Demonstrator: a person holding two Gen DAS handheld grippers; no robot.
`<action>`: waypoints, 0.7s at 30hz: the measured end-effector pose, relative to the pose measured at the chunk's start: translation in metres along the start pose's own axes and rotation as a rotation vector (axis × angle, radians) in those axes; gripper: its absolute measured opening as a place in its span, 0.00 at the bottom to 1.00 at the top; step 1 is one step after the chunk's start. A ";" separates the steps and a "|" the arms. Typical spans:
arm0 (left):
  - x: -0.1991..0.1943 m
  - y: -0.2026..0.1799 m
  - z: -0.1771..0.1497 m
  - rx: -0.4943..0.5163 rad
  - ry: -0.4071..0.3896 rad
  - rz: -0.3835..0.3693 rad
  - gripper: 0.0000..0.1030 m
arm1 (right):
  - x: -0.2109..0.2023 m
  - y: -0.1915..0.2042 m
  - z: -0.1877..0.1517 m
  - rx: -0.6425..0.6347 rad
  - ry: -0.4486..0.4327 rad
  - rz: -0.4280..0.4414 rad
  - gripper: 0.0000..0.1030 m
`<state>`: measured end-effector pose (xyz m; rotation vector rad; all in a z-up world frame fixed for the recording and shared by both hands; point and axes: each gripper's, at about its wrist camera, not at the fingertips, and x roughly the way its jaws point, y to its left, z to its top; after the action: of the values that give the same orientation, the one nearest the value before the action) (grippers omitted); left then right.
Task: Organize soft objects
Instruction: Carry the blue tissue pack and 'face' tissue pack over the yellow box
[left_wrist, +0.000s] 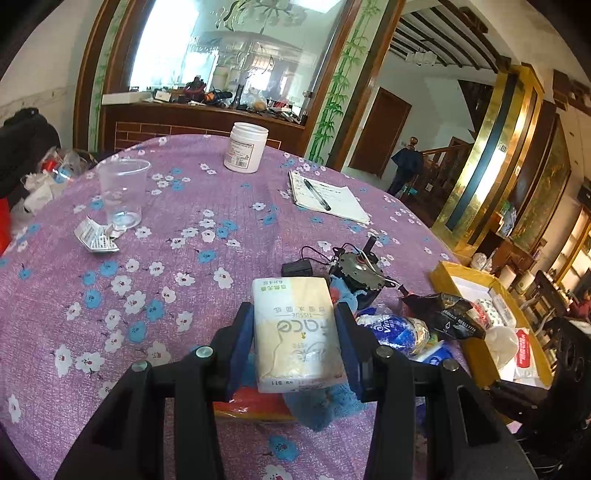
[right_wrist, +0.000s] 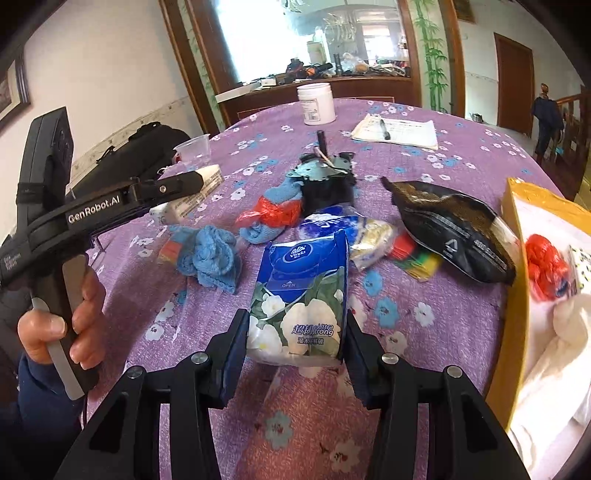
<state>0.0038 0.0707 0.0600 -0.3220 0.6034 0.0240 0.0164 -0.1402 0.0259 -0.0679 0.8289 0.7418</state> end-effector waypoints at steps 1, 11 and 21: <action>-0.001 -0.002 0.000 0.008 -0.004 0.008 0.41 | -0.003 -0.001 -0.001 0.004 -0.002 0.000 0.51; -0.025 -0.047 -0.015 0.114 -0.044 0.059 0.41 | -0.034 -0.012 -0.013 0.033 -0.042 -0.016 0.51; -0.030 -0.106 -0.031 0.207 -0.012 0.033 0.41 | -0.075 -0.035 -0.027 0.100 -0.108 -0.038 0.51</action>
<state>-0.0263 -0.0368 0.0837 -0.1113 0.5941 -0.0049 -0.0124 -0.2182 0.0518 0.0451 0.7587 0.6615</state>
